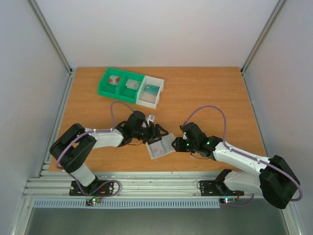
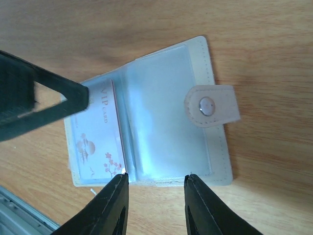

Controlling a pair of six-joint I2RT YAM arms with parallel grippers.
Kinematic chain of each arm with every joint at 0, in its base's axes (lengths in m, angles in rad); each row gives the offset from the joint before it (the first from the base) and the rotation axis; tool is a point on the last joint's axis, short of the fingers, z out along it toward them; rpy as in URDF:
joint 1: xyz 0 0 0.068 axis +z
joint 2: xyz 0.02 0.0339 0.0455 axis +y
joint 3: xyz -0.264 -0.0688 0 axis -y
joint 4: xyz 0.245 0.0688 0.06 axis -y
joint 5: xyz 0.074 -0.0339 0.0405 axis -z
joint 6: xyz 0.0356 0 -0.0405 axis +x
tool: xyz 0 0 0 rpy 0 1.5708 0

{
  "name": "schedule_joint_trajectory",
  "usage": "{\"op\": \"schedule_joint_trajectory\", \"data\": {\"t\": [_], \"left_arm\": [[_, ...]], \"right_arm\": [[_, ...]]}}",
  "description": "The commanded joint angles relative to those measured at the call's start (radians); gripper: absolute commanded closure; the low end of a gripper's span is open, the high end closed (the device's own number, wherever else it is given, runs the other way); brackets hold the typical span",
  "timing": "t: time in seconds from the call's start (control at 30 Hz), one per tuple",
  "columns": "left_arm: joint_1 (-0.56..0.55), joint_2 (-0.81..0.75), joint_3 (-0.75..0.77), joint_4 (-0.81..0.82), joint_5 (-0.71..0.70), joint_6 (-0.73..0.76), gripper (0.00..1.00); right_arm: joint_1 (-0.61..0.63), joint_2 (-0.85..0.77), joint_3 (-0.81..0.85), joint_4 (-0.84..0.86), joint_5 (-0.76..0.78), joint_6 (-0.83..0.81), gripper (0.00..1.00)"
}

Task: Take the credit cards out of the card holder

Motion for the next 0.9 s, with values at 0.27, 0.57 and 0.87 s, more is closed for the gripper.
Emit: {"op": "schedule_joint_trajectory", "data": {"t": [0.27,0.57,0.87], "left_arm": [[0.056,-0.263,-0.086,-0.389,-0.215,0.181,0.41],[0.061,-0.257,-0.168,-0.346,-0.235,0.171,0.50],[0.062,-0.211,-0.132,-0.390,-0.279,0.241,0.70]], "right_arm": [[-0.003,0.117,0.063,0.102,-0.128,0.021,0.67],[-0.003,0.254,0.091,0.185,-0.223,0.050,0.69],[-0.002,0.320,0.109,0.230,-0.264,0.044,0.75]]}}
